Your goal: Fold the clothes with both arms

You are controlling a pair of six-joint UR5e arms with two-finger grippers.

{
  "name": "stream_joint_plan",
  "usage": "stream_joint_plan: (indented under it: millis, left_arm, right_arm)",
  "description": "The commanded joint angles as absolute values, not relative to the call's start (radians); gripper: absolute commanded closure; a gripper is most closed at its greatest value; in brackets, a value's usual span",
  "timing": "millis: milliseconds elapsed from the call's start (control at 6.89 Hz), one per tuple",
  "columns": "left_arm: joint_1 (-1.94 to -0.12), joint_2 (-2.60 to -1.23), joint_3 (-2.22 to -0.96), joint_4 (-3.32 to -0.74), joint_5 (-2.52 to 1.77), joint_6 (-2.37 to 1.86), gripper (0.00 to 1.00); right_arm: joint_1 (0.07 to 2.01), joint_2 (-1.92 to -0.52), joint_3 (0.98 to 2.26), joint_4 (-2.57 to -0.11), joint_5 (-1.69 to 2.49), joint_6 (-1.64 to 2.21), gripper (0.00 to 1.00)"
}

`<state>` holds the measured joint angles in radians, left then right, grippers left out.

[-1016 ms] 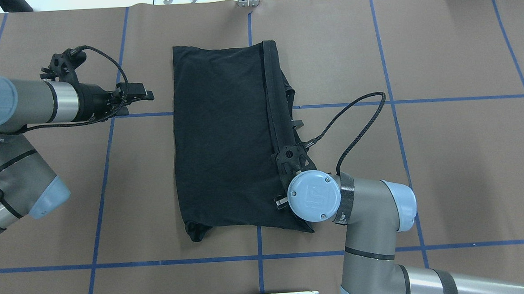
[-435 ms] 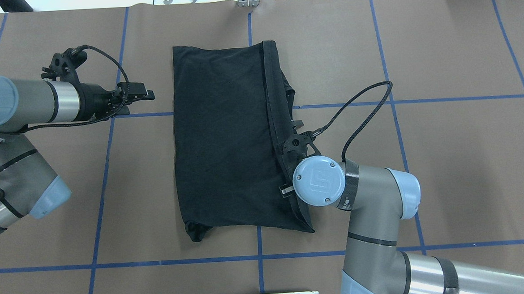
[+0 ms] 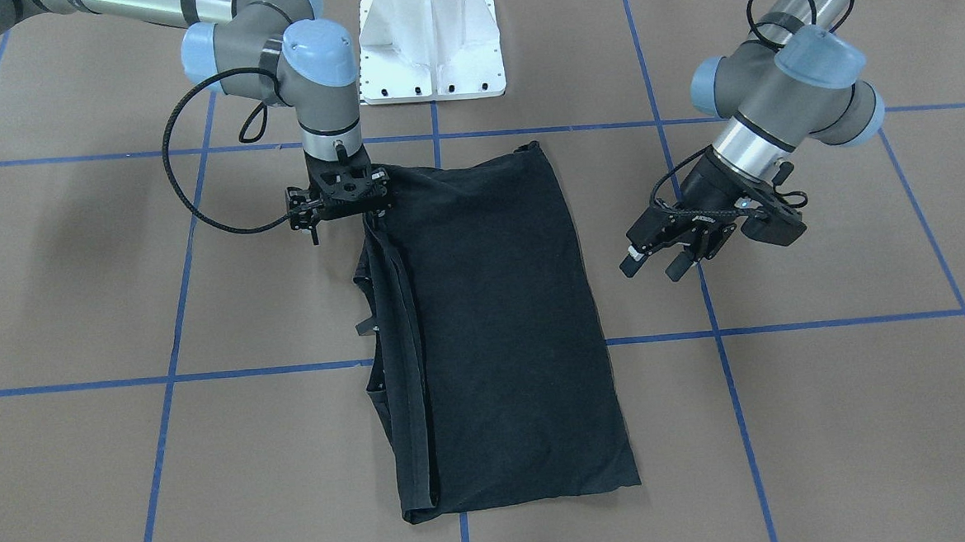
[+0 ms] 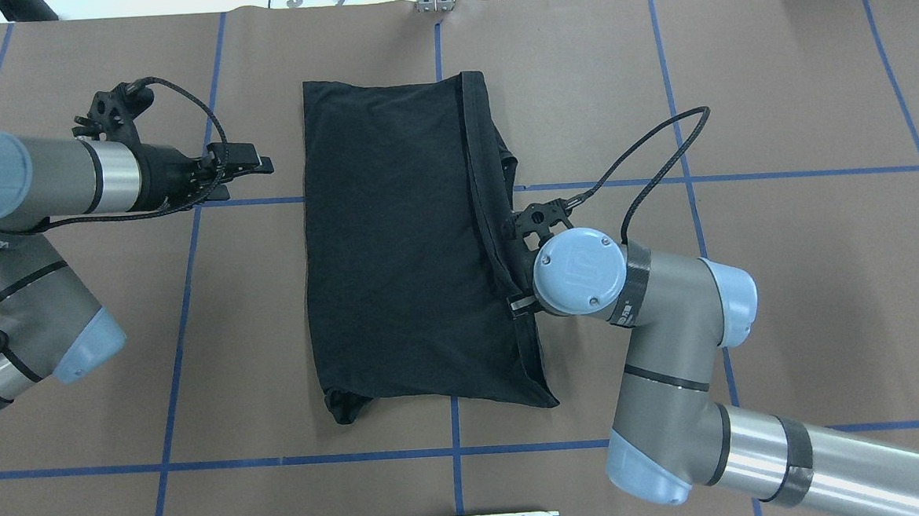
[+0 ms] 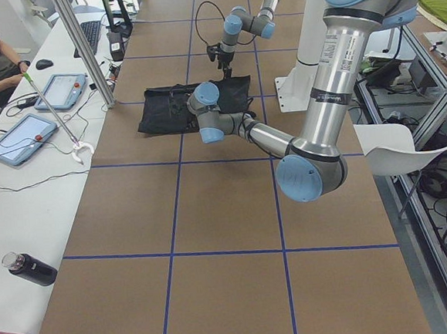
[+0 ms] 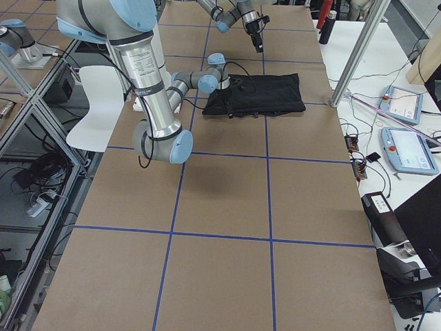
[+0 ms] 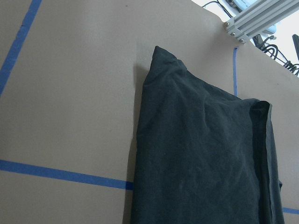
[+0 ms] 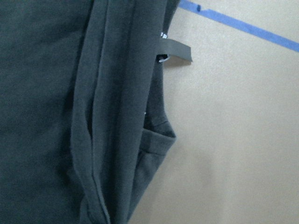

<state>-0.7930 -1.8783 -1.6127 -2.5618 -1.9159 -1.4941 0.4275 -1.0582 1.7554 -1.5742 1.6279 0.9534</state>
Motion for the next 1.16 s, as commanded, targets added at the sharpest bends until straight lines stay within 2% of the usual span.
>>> stream_joint_plan:
  millis: [0, 435, 1016]
  left_arm:
    - [-0.792, -1.885, -1.615, -2.562, -1.916, -1.499, 0.00]
    - [-0.792, -1.890, -1.611, -2.560, -1.917, -1.497, 0.00]
    - [-0.793, -1.888, -1.611, -2.560, -1.921, -1.496, 0.00]
  right_arm:
    - [0.477, -1.101, 1.758, -1.572, 1.672, 0.916, 0.01]
    - [0.518, -1.068, 1.798, -1.572, 1.749, 0.917, 0.01]
    - [0.434, -0.996, 1.780, -1.575, 1.721, 0.945, 0.00]
